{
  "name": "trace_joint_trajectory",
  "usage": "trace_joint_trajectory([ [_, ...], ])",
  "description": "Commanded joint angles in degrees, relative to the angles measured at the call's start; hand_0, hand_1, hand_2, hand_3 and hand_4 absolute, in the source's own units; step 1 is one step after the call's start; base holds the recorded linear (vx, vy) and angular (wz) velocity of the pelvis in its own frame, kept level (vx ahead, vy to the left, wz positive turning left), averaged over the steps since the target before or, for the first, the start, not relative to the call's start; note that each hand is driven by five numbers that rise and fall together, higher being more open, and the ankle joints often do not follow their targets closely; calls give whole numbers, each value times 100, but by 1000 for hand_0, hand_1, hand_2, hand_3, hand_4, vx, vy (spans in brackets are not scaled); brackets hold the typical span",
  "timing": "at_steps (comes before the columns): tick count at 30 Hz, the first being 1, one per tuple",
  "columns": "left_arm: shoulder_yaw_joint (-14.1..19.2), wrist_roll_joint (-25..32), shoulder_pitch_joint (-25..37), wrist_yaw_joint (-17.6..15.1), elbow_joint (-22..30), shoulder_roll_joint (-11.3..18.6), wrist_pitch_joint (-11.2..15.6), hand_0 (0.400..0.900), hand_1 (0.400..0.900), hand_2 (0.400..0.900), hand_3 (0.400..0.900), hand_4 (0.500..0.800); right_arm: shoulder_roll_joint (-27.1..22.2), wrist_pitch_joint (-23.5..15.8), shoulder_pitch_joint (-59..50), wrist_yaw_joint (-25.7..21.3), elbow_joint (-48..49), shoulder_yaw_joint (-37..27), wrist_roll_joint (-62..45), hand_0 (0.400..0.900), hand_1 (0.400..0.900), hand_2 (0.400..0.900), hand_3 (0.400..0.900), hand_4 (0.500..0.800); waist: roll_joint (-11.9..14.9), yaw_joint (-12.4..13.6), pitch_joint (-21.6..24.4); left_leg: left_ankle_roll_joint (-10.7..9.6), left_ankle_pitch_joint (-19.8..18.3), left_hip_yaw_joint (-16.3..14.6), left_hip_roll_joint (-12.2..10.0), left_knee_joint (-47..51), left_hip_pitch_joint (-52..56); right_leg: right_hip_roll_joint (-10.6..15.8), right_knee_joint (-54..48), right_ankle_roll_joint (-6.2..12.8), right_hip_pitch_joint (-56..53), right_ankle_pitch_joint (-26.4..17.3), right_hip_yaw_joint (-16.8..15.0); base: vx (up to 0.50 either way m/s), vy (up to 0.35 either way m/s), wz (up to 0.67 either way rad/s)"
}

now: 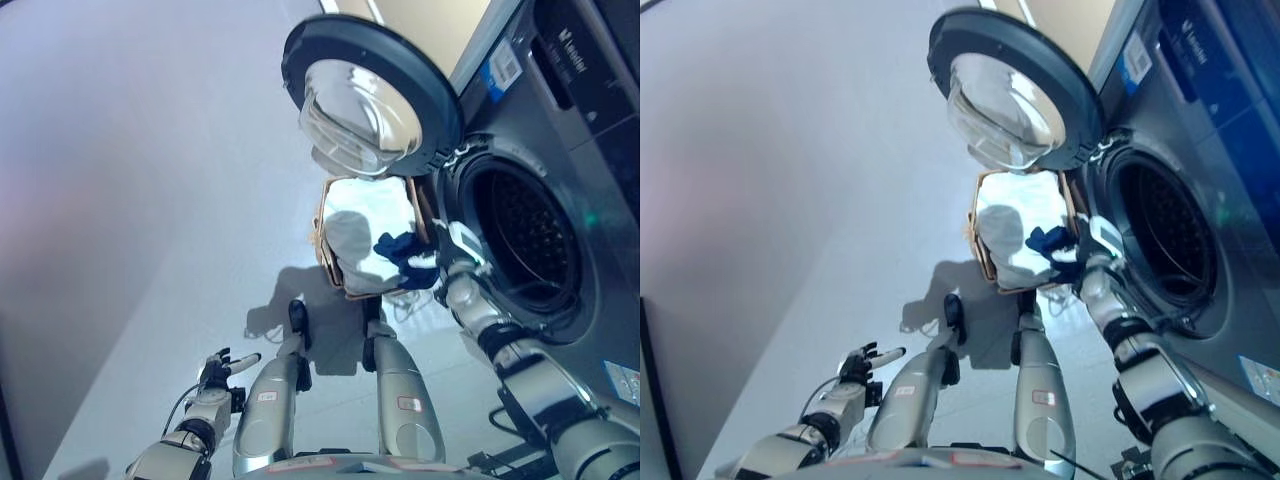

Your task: Put the clothes in the basket into the washing machine.

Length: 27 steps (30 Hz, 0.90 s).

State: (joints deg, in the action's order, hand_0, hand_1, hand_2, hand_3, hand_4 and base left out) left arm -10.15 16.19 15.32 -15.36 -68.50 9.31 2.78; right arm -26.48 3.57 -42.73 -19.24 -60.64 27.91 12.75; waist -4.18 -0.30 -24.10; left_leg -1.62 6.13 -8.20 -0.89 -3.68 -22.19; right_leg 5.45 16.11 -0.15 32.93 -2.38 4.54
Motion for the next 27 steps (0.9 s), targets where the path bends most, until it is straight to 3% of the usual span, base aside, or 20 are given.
trace_joint_trajectory([
  [1,-144,324,132,-286,-41,300,87,900,900,900,900,800,33,-19,-456,-397,-375,21,123,900,900,900,900,800,89,145,12,-271,-451,155,-115,-728,-276,142,0,698,116,-120,-340,-115,-20,12],
  [5,-165,414,333,-427,57,359,169,900,900,900,900,800,-10,-13,-745,-592,-654,96,279,900,900,900,900,800,58,188,-53,-262,-537,239,-98,-1086,-711,174,301,670,460,-66,-357,-71,-13,14],
  [9,-52,880,582,-567,158,374,311,900,900,900,900,800,-213,107,-1056,-822,-907,189,511,900,900,900,900,800,-6,215,-178,-271,-637,320,-70,-1586,-1290,266,695,630,891,6,-348,-78,-13,20],
  [11,-78,942,648,-640,171,323,353,900,900,900,900,800,-260,234,-1105,-1089,-1054,242,758,900,900,900,900,800,-44,221,-198,-266,-691,358,-69,-1808,-1529,293,886,603,1096,44,-361,-17,7,2],
  [12,-99,987,713,-758,190,293,399,900,900,900,900,800,-274,410,-1184,-1351,-1259,220,982,900,900,900,900,800,-97,247,-219,-291,-906,390,-79,-2047,-1670,289,1147,612,1238,229,-386,0,0,0],
  [13,-93,988,723,-759,191,295,400,900,900,900,900,800,-274,410,-1195,-1352,-1258,220,982,900,900,900,900,800,-79,239,-204,-259,-761,362,-66,-2022,-1765,303,1081,589,1317,77,-391,0,0,0],
  [14,-132,991,760,-831,202,302,415,900,900,900,900,800,-322,501,-1316,-1602,-1377,192,1046,900,900,900,900,800,-153,266,-220,-291,-986,400,-77,-2333,-1937,314,1368,592,1484,277,-432,-33,16,1],
  [27,-278,1062,743,-923,428,368,532,900,900,900,900,800,-527,571,-1508,-1870,-1599,363,1247,900,900,900,900,800,-380,330,-96,-323,-1217,563,-45,-3757,-3734,446,2826,522,3224,542,-607,-57,13,5],
])
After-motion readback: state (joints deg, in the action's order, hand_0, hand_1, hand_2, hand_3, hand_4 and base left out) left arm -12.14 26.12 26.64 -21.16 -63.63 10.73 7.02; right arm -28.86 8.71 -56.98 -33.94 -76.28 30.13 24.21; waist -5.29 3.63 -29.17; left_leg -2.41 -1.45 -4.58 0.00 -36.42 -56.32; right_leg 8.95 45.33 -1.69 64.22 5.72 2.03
